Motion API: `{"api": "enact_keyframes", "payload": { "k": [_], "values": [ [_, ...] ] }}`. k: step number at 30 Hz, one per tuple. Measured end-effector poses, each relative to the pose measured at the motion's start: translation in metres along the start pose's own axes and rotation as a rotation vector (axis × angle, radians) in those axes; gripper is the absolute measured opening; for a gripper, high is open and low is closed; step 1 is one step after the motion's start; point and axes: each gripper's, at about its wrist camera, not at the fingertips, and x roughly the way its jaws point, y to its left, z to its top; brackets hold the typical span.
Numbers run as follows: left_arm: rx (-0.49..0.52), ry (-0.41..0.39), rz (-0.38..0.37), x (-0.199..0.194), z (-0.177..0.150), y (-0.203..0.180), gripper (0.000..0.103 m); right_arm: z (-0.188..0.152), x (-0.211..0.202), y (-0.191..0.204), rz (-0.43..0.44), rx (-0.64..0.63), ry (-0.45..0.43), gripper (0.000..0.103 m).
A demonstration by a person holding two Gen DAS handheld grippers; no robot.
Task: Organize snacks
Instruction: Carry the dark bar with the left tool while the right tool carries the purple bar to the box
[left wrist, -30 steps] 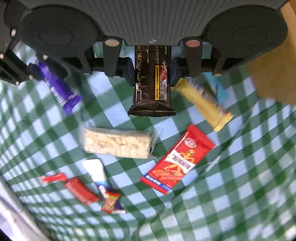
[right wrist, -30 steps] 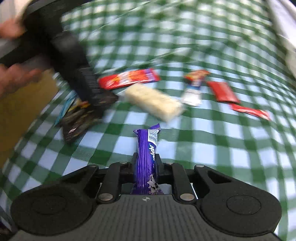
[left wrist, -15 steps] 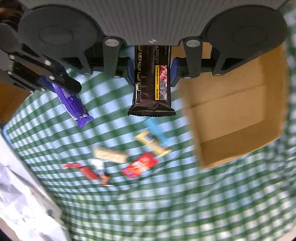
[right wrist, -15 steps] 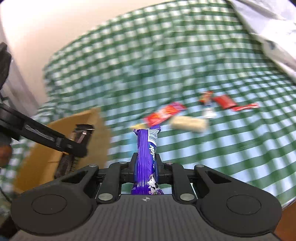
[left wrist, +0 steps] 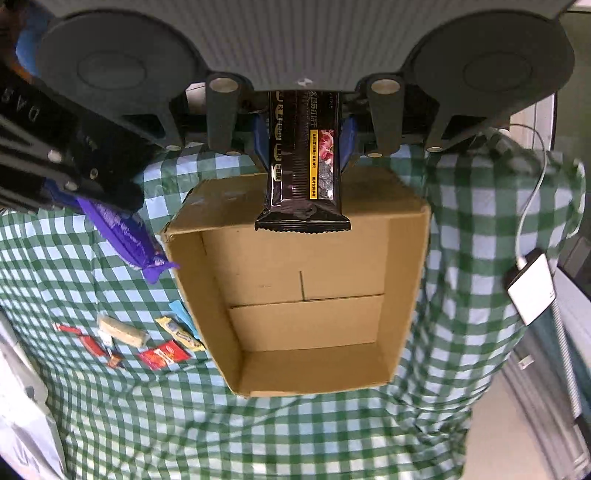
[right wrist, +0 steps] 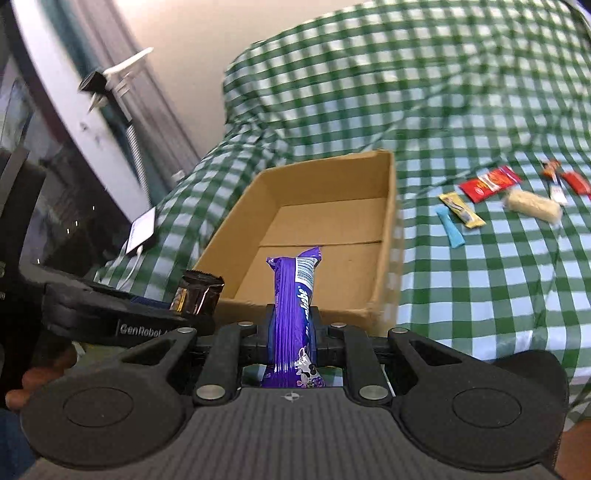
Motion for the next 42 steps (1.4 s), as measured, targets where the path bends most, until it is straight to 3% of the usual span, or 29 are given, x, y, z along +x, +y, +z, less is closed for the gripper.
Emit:
{"api": "enact_keyframes", "payload": {
  "k": [9, 17, 42],
  "values": [
    [-0.051, -0.064, -0.045, -0.019, -0.028, 0.030, 0.043, -0.011, -0.011, 0.052, -0.050, -0.104, -0.005, 0.017],
    [-0.078, -0.079, -0.070, -0.022, -0.036, 0.039, 0.043, -0.011, -0.013, 0.072, -0.081, -0.162, -0.005, 0.017],
    [-0.090, -0.028, -0.074, -0.005, -0.033, 0.044, 0.043, -0.014, 0.000, 0.065, -0.089, -0.155, 0.037, 0.017]
  ]
}}
